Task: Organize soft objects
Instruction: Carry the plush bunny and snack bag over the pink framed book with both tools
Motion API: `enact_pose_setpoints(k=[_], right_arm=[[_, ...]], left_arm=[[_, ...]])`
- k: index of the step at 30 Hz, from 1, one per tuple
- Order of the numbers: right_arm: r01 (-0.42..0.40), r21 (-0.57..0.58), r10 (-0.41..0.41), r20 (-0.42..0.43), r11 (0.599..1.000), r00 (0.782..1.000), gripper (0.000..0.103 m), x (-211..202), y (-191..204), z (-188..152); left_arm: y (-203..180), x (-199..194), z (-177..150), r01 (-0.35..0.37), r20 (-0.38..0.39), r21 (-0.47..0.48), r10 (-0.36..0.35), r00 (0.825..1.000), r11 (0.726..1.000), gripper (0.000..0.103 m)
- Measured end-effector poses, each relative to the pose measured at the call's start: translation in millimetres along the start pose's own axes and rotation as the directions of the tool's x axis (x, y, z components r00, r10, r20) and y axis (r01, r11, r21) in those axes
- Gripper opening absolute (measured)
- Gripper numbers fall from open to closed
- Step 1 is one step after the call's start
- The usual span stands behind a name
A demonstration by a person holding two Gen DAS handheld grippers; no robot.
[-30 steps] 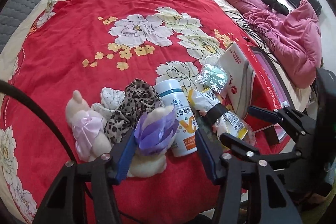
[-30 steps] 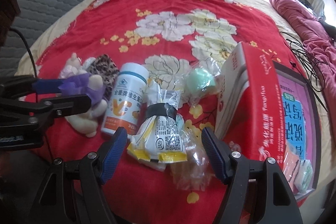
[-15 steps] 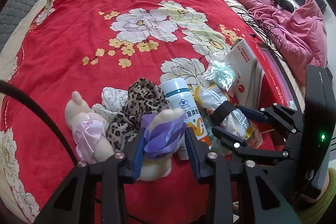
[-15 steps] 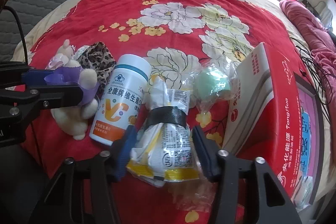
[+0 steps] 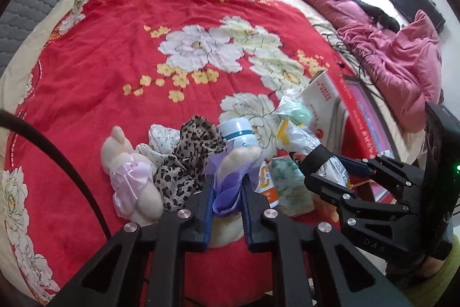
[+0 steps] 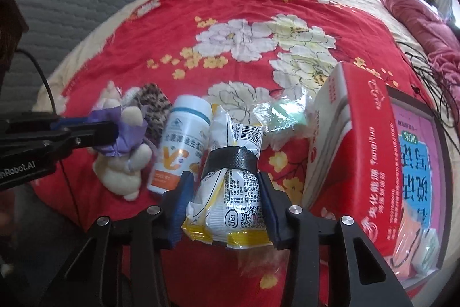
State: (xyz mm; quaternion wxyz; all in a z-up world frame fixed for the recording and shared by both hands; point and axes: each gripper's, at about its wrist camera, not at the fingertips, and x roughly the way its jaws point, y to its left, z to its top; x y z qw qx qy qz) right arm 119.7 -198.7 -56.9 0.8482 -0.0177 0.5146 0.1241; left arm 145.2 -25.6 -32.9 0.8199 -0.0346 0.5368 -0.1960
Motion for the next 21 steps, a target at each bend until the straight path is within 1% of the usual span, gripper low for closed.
enact_pose_setpoints(k=[6, 11, 14, 21], right_arm=[[-0.021, 0.014, 0.020, 0.059, 1.000, 0.998, 0.046, -31.6, 0.9, 2.8], [-0.020, 0.017, 0.018, 0.109, 1.000, 0.994, 0.046, -54.5, -0.7, 9.1], [-0.017, 0.026, 0.014, 0.136, 0.999, 0.991, 0.046, -67.4, -4.8, 12.6], [-0.008, 0.060, -0.004, 0.197, 0.998, 0.980, 0.046, -97.2, -22.6, 12.7]], left_arm=[[-12.4, -34.7, 4.7, 0.014, 0.064, 0.016, -0.015, 0.998, 1.000, 0.017], [-23.0, -56.9, 6.7, 0.010, 0.106, 0.019, -0.012, 0.994, 1.000, 0.017], [-29.2, -67.1, 7.7, 0.023, 0.125, 0.015, -0.025, 0.992, 1.000, 0.017], [-57.3, -85.5, 11.7, 0.020, 0.167, 0.062, -0.030, 0.986, 0.998, 0.017]])
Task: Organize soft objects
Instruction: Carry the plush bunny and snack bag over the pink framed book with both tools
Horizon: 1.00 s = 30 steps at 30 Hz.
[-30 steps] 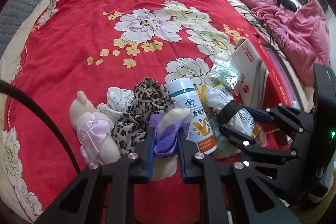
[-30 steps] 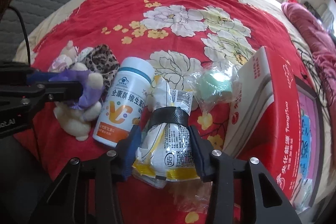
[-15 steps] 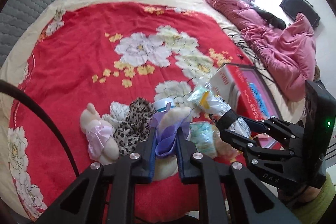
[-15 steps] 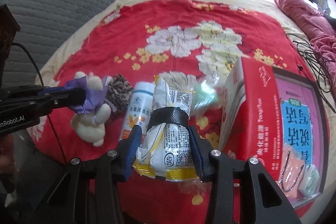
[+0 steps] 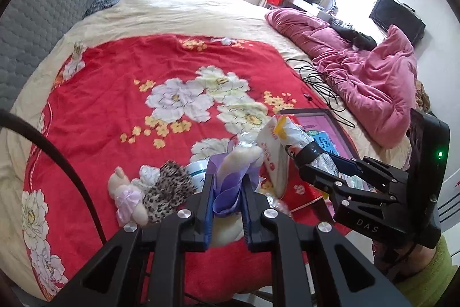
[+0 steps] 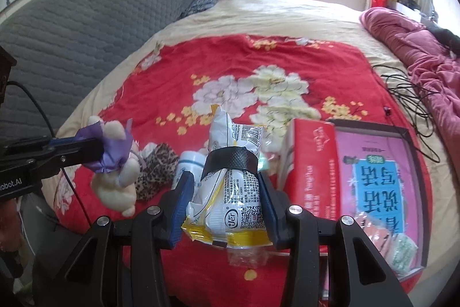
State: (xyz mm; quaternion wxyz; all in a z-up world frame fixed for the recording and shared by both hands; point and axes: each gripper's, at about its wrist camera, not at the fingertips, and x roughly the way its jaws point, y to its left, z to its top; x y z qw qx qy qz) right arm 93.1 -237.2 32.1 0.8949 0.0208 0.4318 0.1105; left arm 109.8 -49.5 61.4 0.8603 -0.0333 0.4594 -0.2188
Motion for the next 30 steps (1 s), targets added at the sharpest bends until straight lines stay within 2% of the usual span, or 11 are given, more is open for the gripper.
enact_pose_setpoints(k=[12, 24, 30], right_arm=[[0.095, 0.101, -0.102, 0.068, 0.990, 0.992, 0.046, -51.9, -68.6, -16.8], [0.179, 0.208, -0.201, 0.093, 0.962, 0.975, 0.046, -90.4, -141.1, -40.2], [0.199, 0.226, -0.226, 0.099, 0.953, 0.969, 0.046, -101.9, -159.6, -47.6]], left_arm=[[-77.2, 4.3, 10.5, 0.075, 0.020, 0.077, -0.077, 0.997, 0.994, 0.017], [-148.1, 32.1, 13.4, 0.142, -0.037, 0.170, -0.137, 0.990, 0.975, 0.017], [-173.6, 42.3, 18.7, 0.136, -0.048, 0.176, -0.129, 0.990, 0.975, 0.017]])
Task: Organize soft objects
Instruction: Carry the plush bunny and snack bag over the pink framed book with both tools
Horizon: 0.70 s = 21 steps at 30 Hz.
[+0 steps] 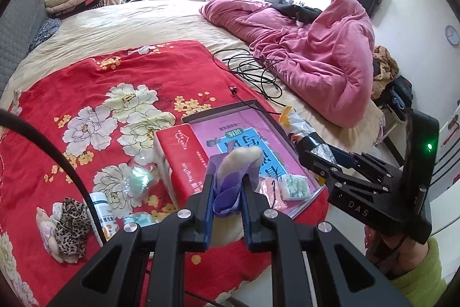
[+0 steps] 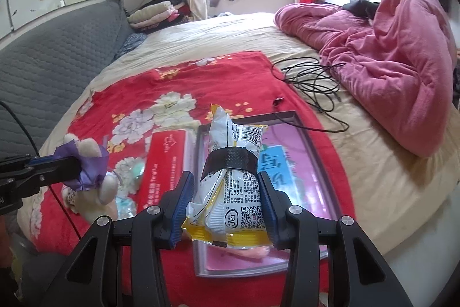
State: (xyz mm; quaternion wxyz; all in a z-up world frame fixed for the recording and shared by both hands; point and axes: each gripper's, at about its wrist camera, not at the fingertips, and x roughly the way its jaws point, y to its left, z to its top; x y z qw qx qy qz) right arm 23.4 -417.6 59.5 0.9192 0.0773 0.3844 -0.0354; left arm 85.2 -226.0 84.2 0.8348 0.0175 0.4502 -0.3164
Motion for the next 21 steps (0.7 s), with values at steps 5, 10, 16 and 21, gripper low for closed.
enact_pose_setpoints(k=[5, 10, 16, 21], right_arm=[[0.015, 0.026, -0.015, -0.001, 1.000, 1.000, 0.046, 0.1, -15.8, -2.8], [0.027, 0.043, -0.027, -0.002, 0.999, 1.000, 0.046, 0.2, -30.6, -4.1], [0.057, 0.056, -0.057, -0.016, 0.997, 0.998, 0.046, 4.2, -54.1, -7.7], [0.074, 0.084, -0.071, -0.034, 0.994, 0.997, 0.046, 9.8, -74.3, -14.7]], left_arm=[[-16.0, 10.9, 5.2, -0.002, -0.003, 0.021, 0.002, 1.000, 1.000, 0.017], [-31.7, 30.1, 5.0, 0.005, -0.034, 0.046, -0.003, 0.999, 0.999, 0.017], [-50.7, 59.4, 0.9, 0.032, -0.078, 0.078, -0.026, 0.997, 0.996, 0.017], [-64.0, 84.4, 0.4, 0.013, -0.077, 0.107, -0.005, 0.997, 0.994, 0.017]])
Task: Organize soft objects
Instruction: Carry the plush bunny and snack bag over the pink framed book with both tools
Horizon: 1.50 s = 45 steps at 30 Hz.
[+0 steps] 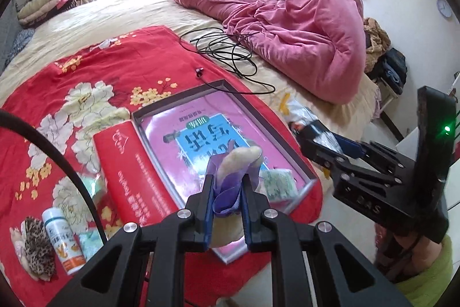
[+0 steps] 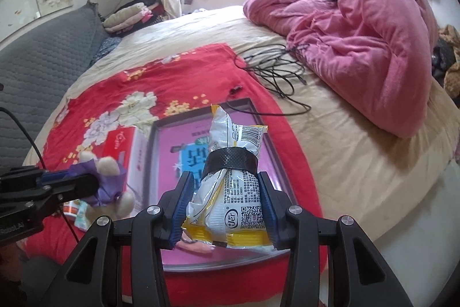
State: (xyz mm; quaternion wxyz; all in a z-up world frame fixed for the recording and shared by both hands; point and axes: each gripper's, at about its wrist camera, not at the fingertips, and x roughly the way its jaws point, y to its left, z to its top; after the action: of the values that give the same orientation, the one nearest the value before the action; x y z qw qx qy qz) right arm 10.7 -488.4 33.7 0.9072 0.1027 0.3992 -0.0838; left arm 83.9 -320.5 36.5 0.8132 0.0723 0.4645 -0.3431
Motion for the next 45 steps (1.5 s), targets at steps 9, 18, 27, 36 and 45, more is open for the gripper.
enact_pose_setpoints(k=[9, 18, 27, 36, 45], right_arm=[[0.002, 0.006, -0.002, -0.065, 1.000, 0.998, 0.046, 22.2, -20.5, -12.6], [0.001, -0.017, -0.003, -0.114, 1.000, 0.993, 0.046, 47.8, -29.5, -22.4], [-0.001, -0.081, -0.011, -0.145, 0.997, 0.989, 0.046, 72.0, -28.6, -21.7], [0.025, -0.108, -0.045, -0.188, 0.994, 0.981, 0.046, 97.9, -32.9, -33.4], [0.007, -0.098, -0.028, -0.214, 0.995, 0.976, 0.048, 106.7, -31.5, -35.9]], left_arm=[[-16.1, 50.2, -7.4, -0.012, -0.067, 0.018, 0.013, 0.998, 1.000, 0.017], [-23.0, 82.3, -21.2, -0.031, -0.139, 0.042, 0.037, 0.990, 0.999, 0.017], [-22.6, 94.9, -22.3, -0.025, -0.152, 0.019, 0.028, 0.988, 1.000, 0.017], [-22.4, 97.5, -23.2, -0.035, -0.150, 0.025, 0.039, 0.988, 0.999, 0.017], [-22.2, 98.9, -23.0, -0.032, -0.154, 0.021, 0.035, 0.987, 0.999, 0.017]])
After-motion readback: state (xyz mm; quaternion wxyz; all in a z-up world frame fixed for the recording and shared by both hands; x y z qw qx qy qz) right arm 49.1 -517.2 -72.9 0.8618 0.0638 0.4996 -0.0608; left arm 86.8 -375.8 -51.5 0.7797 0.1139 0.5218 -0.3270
